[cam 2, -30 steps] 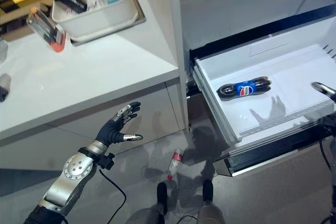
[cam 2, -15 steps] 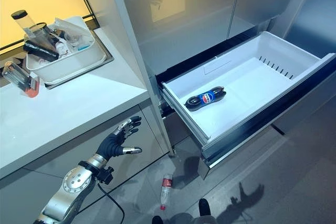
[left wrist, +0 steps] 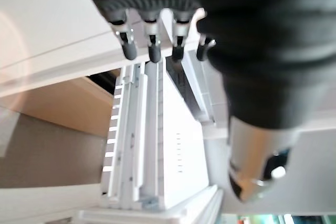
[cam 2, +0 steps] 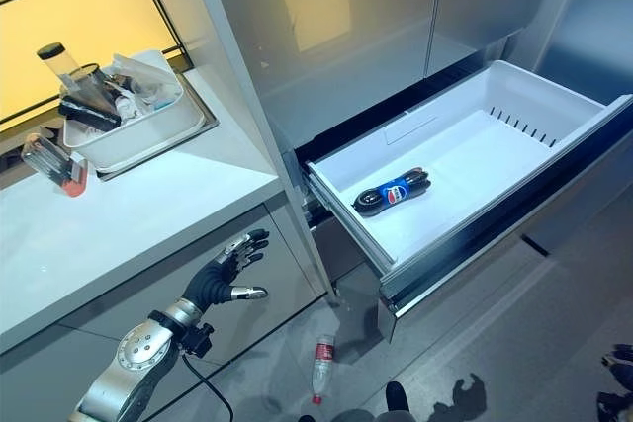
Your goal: Take the drinks into the refrigerator
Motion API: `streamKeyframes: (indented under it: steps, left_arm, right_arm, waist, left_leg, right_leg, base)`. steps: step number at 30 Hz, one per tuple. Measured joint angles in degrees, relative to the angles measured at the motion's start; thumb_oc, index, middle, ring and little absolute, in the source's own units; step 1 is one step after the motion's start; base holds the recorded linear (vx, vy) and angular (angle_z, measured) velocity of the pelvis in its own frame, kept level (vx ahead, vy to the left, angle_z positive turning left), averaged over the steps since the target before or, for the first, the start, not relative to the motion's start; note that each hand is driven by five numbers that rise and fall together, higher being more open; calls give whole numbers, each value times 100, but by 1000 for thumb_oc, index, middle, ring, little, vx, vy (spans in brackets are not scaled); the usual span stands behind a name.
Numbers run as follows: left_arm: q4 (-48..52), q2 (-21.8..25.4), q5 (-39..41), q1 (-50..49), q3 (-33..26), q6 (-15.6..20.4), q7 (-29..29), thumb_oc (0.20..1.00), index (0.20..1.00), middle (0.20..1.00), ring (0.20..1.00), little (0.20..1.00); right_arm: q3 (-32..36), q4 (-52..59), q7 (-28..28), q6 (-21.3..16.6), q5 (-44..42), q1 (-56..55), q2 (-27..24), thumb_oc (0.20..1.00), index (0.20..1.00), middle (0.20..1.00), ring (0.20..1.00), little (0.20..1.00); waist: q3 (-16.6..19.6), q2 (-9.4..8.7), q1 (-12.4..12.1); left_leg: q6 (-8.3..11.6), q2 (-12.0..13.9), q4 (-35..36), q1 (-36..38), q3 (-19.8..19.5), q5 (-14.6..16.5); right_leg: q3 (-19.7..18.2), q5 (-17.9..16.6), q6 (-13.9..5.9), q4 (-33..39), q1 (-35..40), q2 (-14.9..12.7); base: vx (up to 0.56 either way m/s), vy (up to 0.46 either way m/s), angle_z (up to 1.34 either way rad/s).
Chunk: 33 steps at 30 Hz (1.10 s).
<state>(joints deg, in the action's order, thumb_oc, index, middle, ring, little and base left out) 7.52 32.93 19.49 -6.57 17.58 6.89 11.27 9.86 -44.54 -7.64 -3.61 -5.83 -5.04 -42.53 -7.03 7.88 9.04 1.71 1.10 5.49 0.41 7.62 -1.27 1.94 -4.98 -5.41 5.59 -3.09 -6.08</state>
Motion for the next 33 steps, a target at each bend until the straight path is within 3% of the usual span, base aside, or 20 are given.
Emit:
streamKeyframes:
  steps: [5, 6, 8, 11, 18, 24, 29, 33]
  left_arm:
    - [-3, 42, -9, 195, 539, 24, 11, 1000, 1000, 1000, 1000, 1000]
    - [-12, 21, -19, 281, 706, 29, 7, 1000, 1000, 1000, 1000, 1000]
    - [-15, 10, -22, 290, 715, 31, -13, 1000, 1000, 1000, 1000, 1000]
    - [-390, -119, -77, 711, 909, 31, -182, 1000, 1000, 1000, 1000, 1000]
    - [-635, -544, -304, 1163, 982, 61, -570, 1000, 1000, 1000, 1000, 1000]
    - [-679, -714, -540, 1410, 1048, 129, -864, 1000, 1000, 1000, 1000, 1000]
    - [-818, -731, -753, 1577, 1066, 153, -1110, 1000, 1000, 1000, 1000, 1000]
    - [-979, -717, -756, 1612, 1057, 169, -1266, 1000, 1000, 1000, 1000, 1000]
  right_arm:
    - [-1133, 697, 181, 49, 346, 1144, -282, 200, 200, 200, 200, 200]
    - [-1311, 633, 168, 214, 418, 1382, -360, 200, 200, 200, 200, 200]
    - [-1373, 659, 200, 212, 466, 1514, -397, 200, 200, 200, 200, 200]
    - [-2314, 651, 212, 441, 522, 2363, -624, 200, 200, 200, 200, 200]
    - [-3541, 867, 266, 499, 742, 4190, -703, 200, 200, 200, 200, 200]
    - [-4258, 1348, 298, 356, 804, 5905, 93, 200, 200, 200, 200, 200]
    - [-4439, 1339, 259, 228, 851, 6943, 965, 200, 200, 200, 200, 200]
    - [-4441, 1343, 194, 193, 862, 7206, 1326, 200, 200, 200, 200, 200]
  waist:
    - [-143, 225, -222]
    - [-163, 246, -245]
    - [-220, 299, -340]
    - [-470, 288, -293]
    - [-755, 457, -348]
    - [-1017, 440, -552]
    - [-1210, 398, -726]
    - [-1344, 216, -871]
  left_leg:
    - [-27, -27, -7, -136, -36, -51]
    - [-28, -29, -10, -198, -57, -66]
    - [-21, -27, -33, -275, -100, -137]
    - [-20, -30, -37, -548, -162, -217]
    - [30, 33, -8, -841, -157, -302]
    - [147, 149, -36, -1089, -159, -430]
    - [168, 165, -39, -1224, -236, -468]
    - [157, 138, -40, -1320, -300, -513]
  right_leg:
    - [38, -68, 23, -1, -141, -23]
    - [46, -71, 22, 0, -188, -27]
    - [86, -111, 33, -3, -245, -27]
    - [47, -218, 48, -18, -542, -24]
    - [31, -294, 86, -2, -854, 46]
    - [62, -424, 236, -35, -1098, 200]
    - [205, -412, 253, -36, -1159, 209]
    - [263, -407, 251, -37, -1222, 179]
  base:
    - [-22, 9, 3]
    - [-48, -1, 10]
    - [-66, 6, 5]
    - [-54, 6, -7]
    - [-7, -3, -1]
    - [-4, -4, -2]
    - [-24, -8, 12]
    - [-20, -4, 11]
